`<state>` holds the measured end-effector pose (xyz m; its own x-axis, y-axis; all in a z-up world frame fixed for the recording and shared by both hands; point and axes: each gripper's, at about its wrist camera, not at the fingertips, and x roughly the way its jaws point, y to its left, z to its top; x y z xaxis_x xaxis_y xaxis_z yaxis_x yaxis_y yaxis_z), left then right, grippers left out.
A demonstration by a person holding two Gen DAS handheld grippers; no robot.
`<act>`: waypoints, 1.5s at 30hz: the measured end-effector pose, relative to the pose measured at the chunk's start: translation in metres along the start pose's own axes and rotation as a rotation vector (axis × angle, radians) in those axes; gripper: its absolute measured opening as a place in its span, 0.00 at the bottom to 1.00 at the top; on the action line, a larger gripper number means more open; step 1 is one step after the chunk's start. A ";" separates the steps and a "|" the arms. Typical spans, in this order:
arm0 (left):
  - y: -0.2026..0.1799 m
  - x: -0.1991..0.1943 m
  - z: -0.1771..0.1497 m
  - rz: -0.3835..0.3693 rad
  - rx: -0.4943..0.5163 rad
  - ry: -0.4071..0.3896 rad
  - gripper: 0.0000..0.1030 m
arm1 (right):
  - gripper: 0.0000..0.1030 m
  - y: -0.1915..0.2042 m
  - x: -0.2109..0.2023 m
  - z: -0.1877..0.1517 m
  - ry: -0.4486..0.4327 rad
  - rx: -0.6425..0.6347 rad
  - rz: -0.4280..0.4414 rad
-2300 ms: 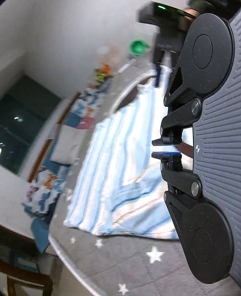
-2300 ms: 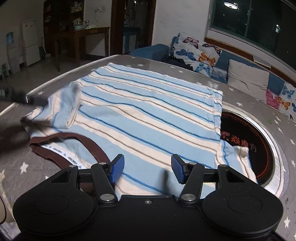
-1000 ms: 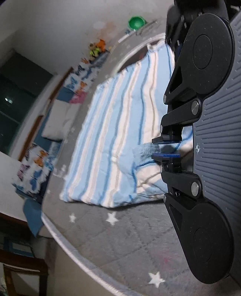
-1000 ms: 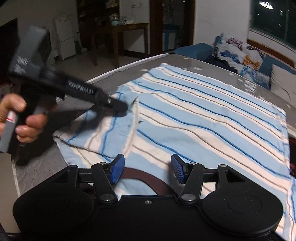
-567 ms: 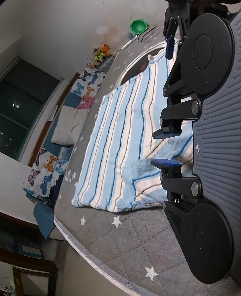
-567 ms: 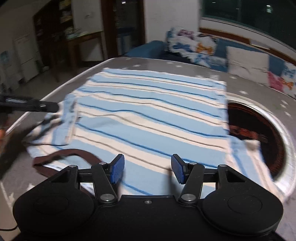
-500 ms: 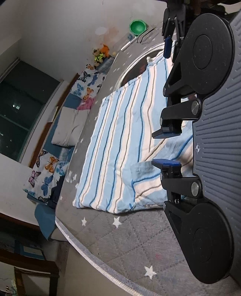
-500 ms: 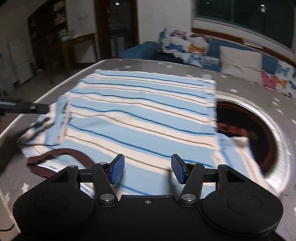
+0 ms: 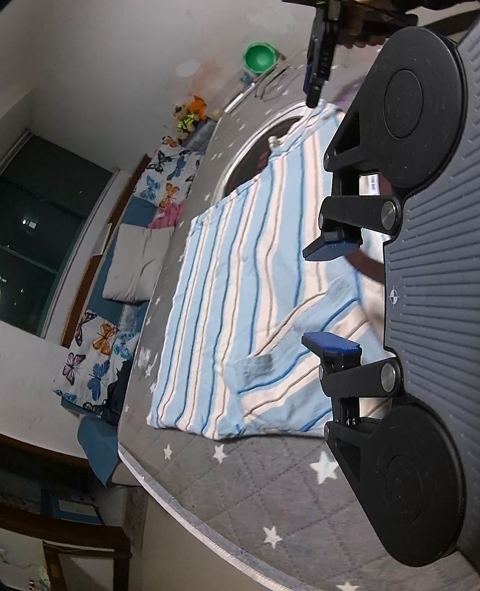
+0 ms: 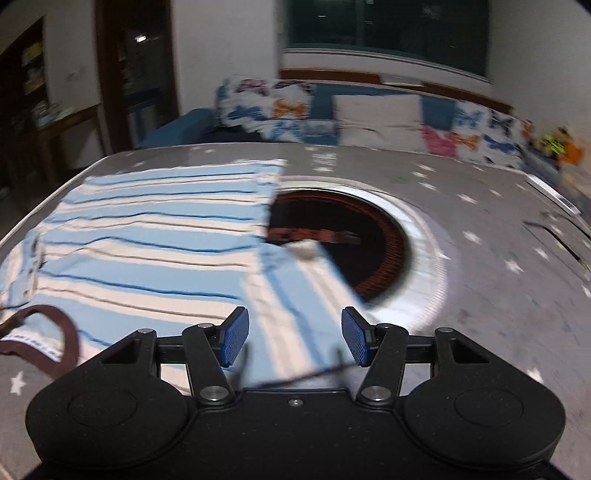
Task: Fold clothes
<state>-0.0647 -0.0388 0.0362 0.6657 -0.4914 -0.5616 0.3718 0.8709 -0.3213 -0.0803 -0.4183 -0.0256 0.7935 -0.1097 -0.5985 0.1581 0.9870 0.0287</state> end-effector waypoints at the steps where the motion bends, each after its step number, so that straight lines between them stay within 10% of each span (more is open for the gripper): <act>1: -0.003 0.000 -0.003 0.000 0.006 0.004 0.44 | 0.57 -0.002 0.000 -0.001 0.000 0.003 -0.004; 9: -0.009 0.000 -0.016 0.016 0.024 0.021 0.47 | 0.57 -0.028 0.010 -0.008 0.001 0.086 -0.051; 22: 0.001 -0.007 -0.018 0.048 0.001 0.008 0.50 | 0.07 -0.028 0.021 -0.007 -0.007 0.131 -0.056; 33: 0.013 -0.012 -0.017 0.062 -0.032 -0.004 0.52 | 0.06 0.029 -0.019 0.030 -0.141 0.023 0.153; 45: 0.020 -0.017 -0.018 0.073 -0.049 -0.014 0.53 | 0.06 0.111 0.019 0.025 -0.024 -0.114 0.332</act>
<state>-0.0799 -0.0135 0.0259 0.6989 -0.4263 -0.5743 0.2899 0.9029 -0.3174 -0.0332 -0.3138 -0.0139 0.8045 0.2178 -0.5526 -0.1765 0.9760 0.1278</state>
